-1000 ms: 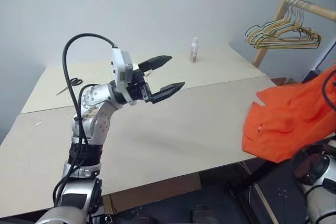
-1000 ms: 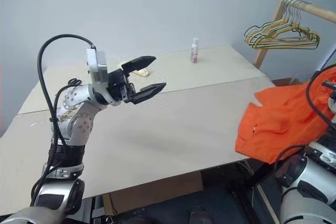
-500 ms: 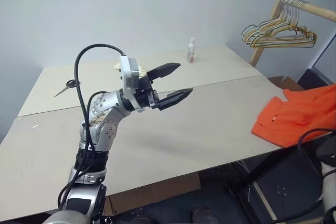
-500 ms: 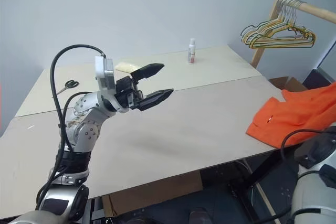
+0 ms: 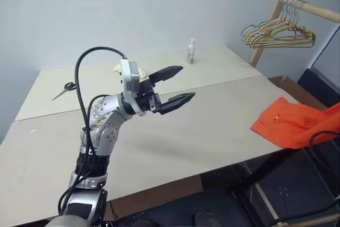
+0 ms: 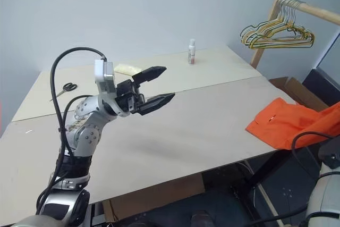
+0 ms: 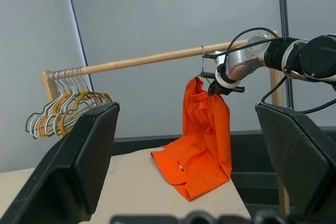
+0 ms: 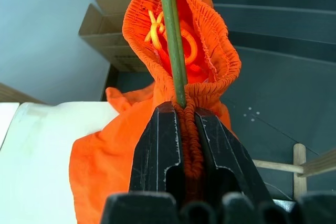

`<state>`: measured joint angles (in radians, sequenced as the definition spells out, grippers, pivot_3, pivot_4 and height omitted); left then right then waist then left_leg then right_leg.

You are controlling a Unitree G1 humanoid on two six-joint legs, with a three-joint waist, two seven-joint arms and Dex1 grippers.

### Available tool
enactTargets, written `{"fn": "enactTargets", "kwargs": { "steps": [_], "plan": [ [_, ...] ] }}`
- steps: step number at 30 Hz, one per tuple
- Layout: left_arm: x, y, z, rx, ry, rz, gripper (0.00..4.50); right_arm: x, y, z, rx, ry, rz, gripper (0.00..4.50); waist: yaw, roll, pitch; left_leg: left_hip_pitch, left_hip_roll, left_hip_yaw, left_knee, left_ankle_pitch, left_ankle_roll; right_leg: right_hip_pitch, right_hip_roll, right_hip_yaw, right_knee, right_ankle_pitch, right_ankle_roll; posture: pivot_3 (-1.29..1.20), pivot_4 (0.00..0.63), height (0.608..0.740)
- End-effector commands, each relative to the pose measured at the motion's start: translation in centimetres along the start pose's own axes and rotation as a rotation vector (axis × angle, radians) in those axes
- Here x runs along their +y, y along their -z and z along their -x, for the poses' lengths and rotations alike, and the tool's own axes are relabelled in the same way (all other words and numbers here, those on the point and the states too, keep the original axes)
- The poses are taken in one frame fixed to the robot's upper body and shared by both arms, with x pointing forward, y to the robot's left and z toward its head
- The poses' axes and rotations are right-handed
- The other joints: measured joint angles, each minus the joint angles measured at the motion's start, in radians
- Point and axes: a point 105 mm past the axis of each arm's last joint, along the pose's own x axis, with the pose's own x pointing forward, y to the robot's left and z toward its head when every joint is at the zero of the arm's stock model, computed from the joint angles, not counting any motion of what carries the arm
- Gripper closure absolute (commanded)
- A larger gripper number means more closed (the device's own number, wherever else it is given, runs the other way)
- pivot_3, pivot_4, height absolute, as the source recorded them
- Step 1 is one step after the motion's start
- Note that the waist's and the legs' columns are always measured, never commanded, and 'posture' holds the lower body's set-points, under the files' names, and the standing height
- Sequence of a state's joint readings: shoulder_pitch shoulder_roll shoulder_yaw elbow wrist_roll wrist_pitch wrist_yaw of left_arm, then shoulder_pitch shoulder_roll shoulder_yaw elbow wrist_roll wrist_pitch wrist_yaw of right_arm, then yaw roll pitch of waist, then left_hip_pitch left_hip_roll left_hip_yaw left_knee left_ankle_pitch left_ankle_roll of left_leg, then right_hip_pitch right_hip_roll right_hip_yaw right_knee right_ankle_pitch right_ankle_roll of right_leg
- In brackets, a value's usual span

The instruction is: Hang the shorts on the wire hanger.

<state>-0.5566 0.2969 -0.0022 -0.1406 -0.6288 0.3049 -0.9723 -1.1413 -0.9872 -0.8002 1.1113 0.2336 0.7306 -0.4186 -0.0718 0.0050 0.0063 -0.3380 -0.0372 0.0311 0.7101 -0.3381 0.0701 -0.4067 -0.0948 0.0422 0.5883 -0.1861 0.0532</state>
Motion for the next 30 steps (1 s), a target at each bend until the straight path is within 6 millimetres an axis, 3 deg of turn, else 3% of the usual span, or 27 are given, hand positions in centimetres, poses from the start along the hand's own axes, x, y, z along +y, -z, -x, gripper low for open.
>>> {"fn": "enactTargets", "kwargs": {
  "steps": [1, 5, 16, 18, 23, 26, 30],
  "plan": [
    [-0.4, -1.4, -0.3, -0.048, 0.023, -0.040, 0.00, 0.2, -1.4, 0.6, -0.040, -0.011, -0.022, 4.41, 0.000, 0.000, 0.000, 0.001, 0.001, 0.000, 0.000, -0.001, 0.001, 0.002, 0.000, 0.000, -0.002, 0.000, 0.000, -0.07, 0.000, 0.740],
    [-0.7, -1.7, -0.3, -0.069, 0.037, -0.033, 0.00, 0.1, -1.3, 0.5, -0.049, 0.013, 0.022, 4.41, 0.000, 0.000, 0.000, 0.001, 0.001, 0.002, 0.000, -0.002, 0.003, 0.003, 0.000, 0.002, -0.004, 0.000, 0.001, -0.07, 0.000, 0.740],
    [-0.9, -1.5, -0.2, -0.075, 0.047, -0.019, 0.00, 0.3, -1.9, 0.9, -0.103, 0.052, 0.101, 0.55, 0.002, 0.001, 0.000, 0.001, 0.001, 0.003, 0.000, -0.003, 0.005, 0.002, -0.001, 0.002, -0.012, 0.005, 0.008, -0.07, 0.000, 0.740],
    [-0.8, -1.5, -0.3, -0.078, 0.045, -0.018, 0.00, 0.2, -2.4, 1.2, -0.150, 0.098, 0.158, 0.02, 0.002, 0.001, 0.000, 0.001, 0.000, 0.003, 0.000, -0.004, 0.005, 0.002, -0.001, 0.002, -0.012, 0.005, 0.008, -0.07, 0.000, 0.740],
    [-0.7, -1.3, -0.4, -0.073, 0.040, -0.019, 0.00, 0.8, -4.9, 3.3, -0.375, 0.248, 0.344, 0.02, 0.002, 0.003, -0.001, 0.001, 0.001, 0.003, 0.000, -0.004, 0.005, 0.001, -0.002, 0.002, -0.011, 0.005, 0.008, -0.08, 0.000, 0.740],
    [-0.8, -1.0, -0.5, -0.062, 0.047, -0.021, 0.00, 2.2, -6.9, 5.8, -0.595, 0.329, 0.476, 0.02, 0.001, 0.005, -0.001, 0.001, 0.001, 0.003, 0.000, -0.004, 0.005, 0.000, -0.002, 0.003, -0.011, 0.005, 0.008, -0.08, 0.000, 0.740],
    [-0.8, -1.2, -0.6, -0.073, 0.048, -0.021, 0.00, 4.9, -8.3, 8.4, -0.837, 0.267, 0.536, 0.02, 0.000, 0.007, -0.001, 0.002, 0.000, 0.003, 0.000, -0.003, 0.004, -0.001, -0.002, 0.003, -0.010, 0.005, 0.009, -0.08, 0.000, 0.740]
  ]
}}
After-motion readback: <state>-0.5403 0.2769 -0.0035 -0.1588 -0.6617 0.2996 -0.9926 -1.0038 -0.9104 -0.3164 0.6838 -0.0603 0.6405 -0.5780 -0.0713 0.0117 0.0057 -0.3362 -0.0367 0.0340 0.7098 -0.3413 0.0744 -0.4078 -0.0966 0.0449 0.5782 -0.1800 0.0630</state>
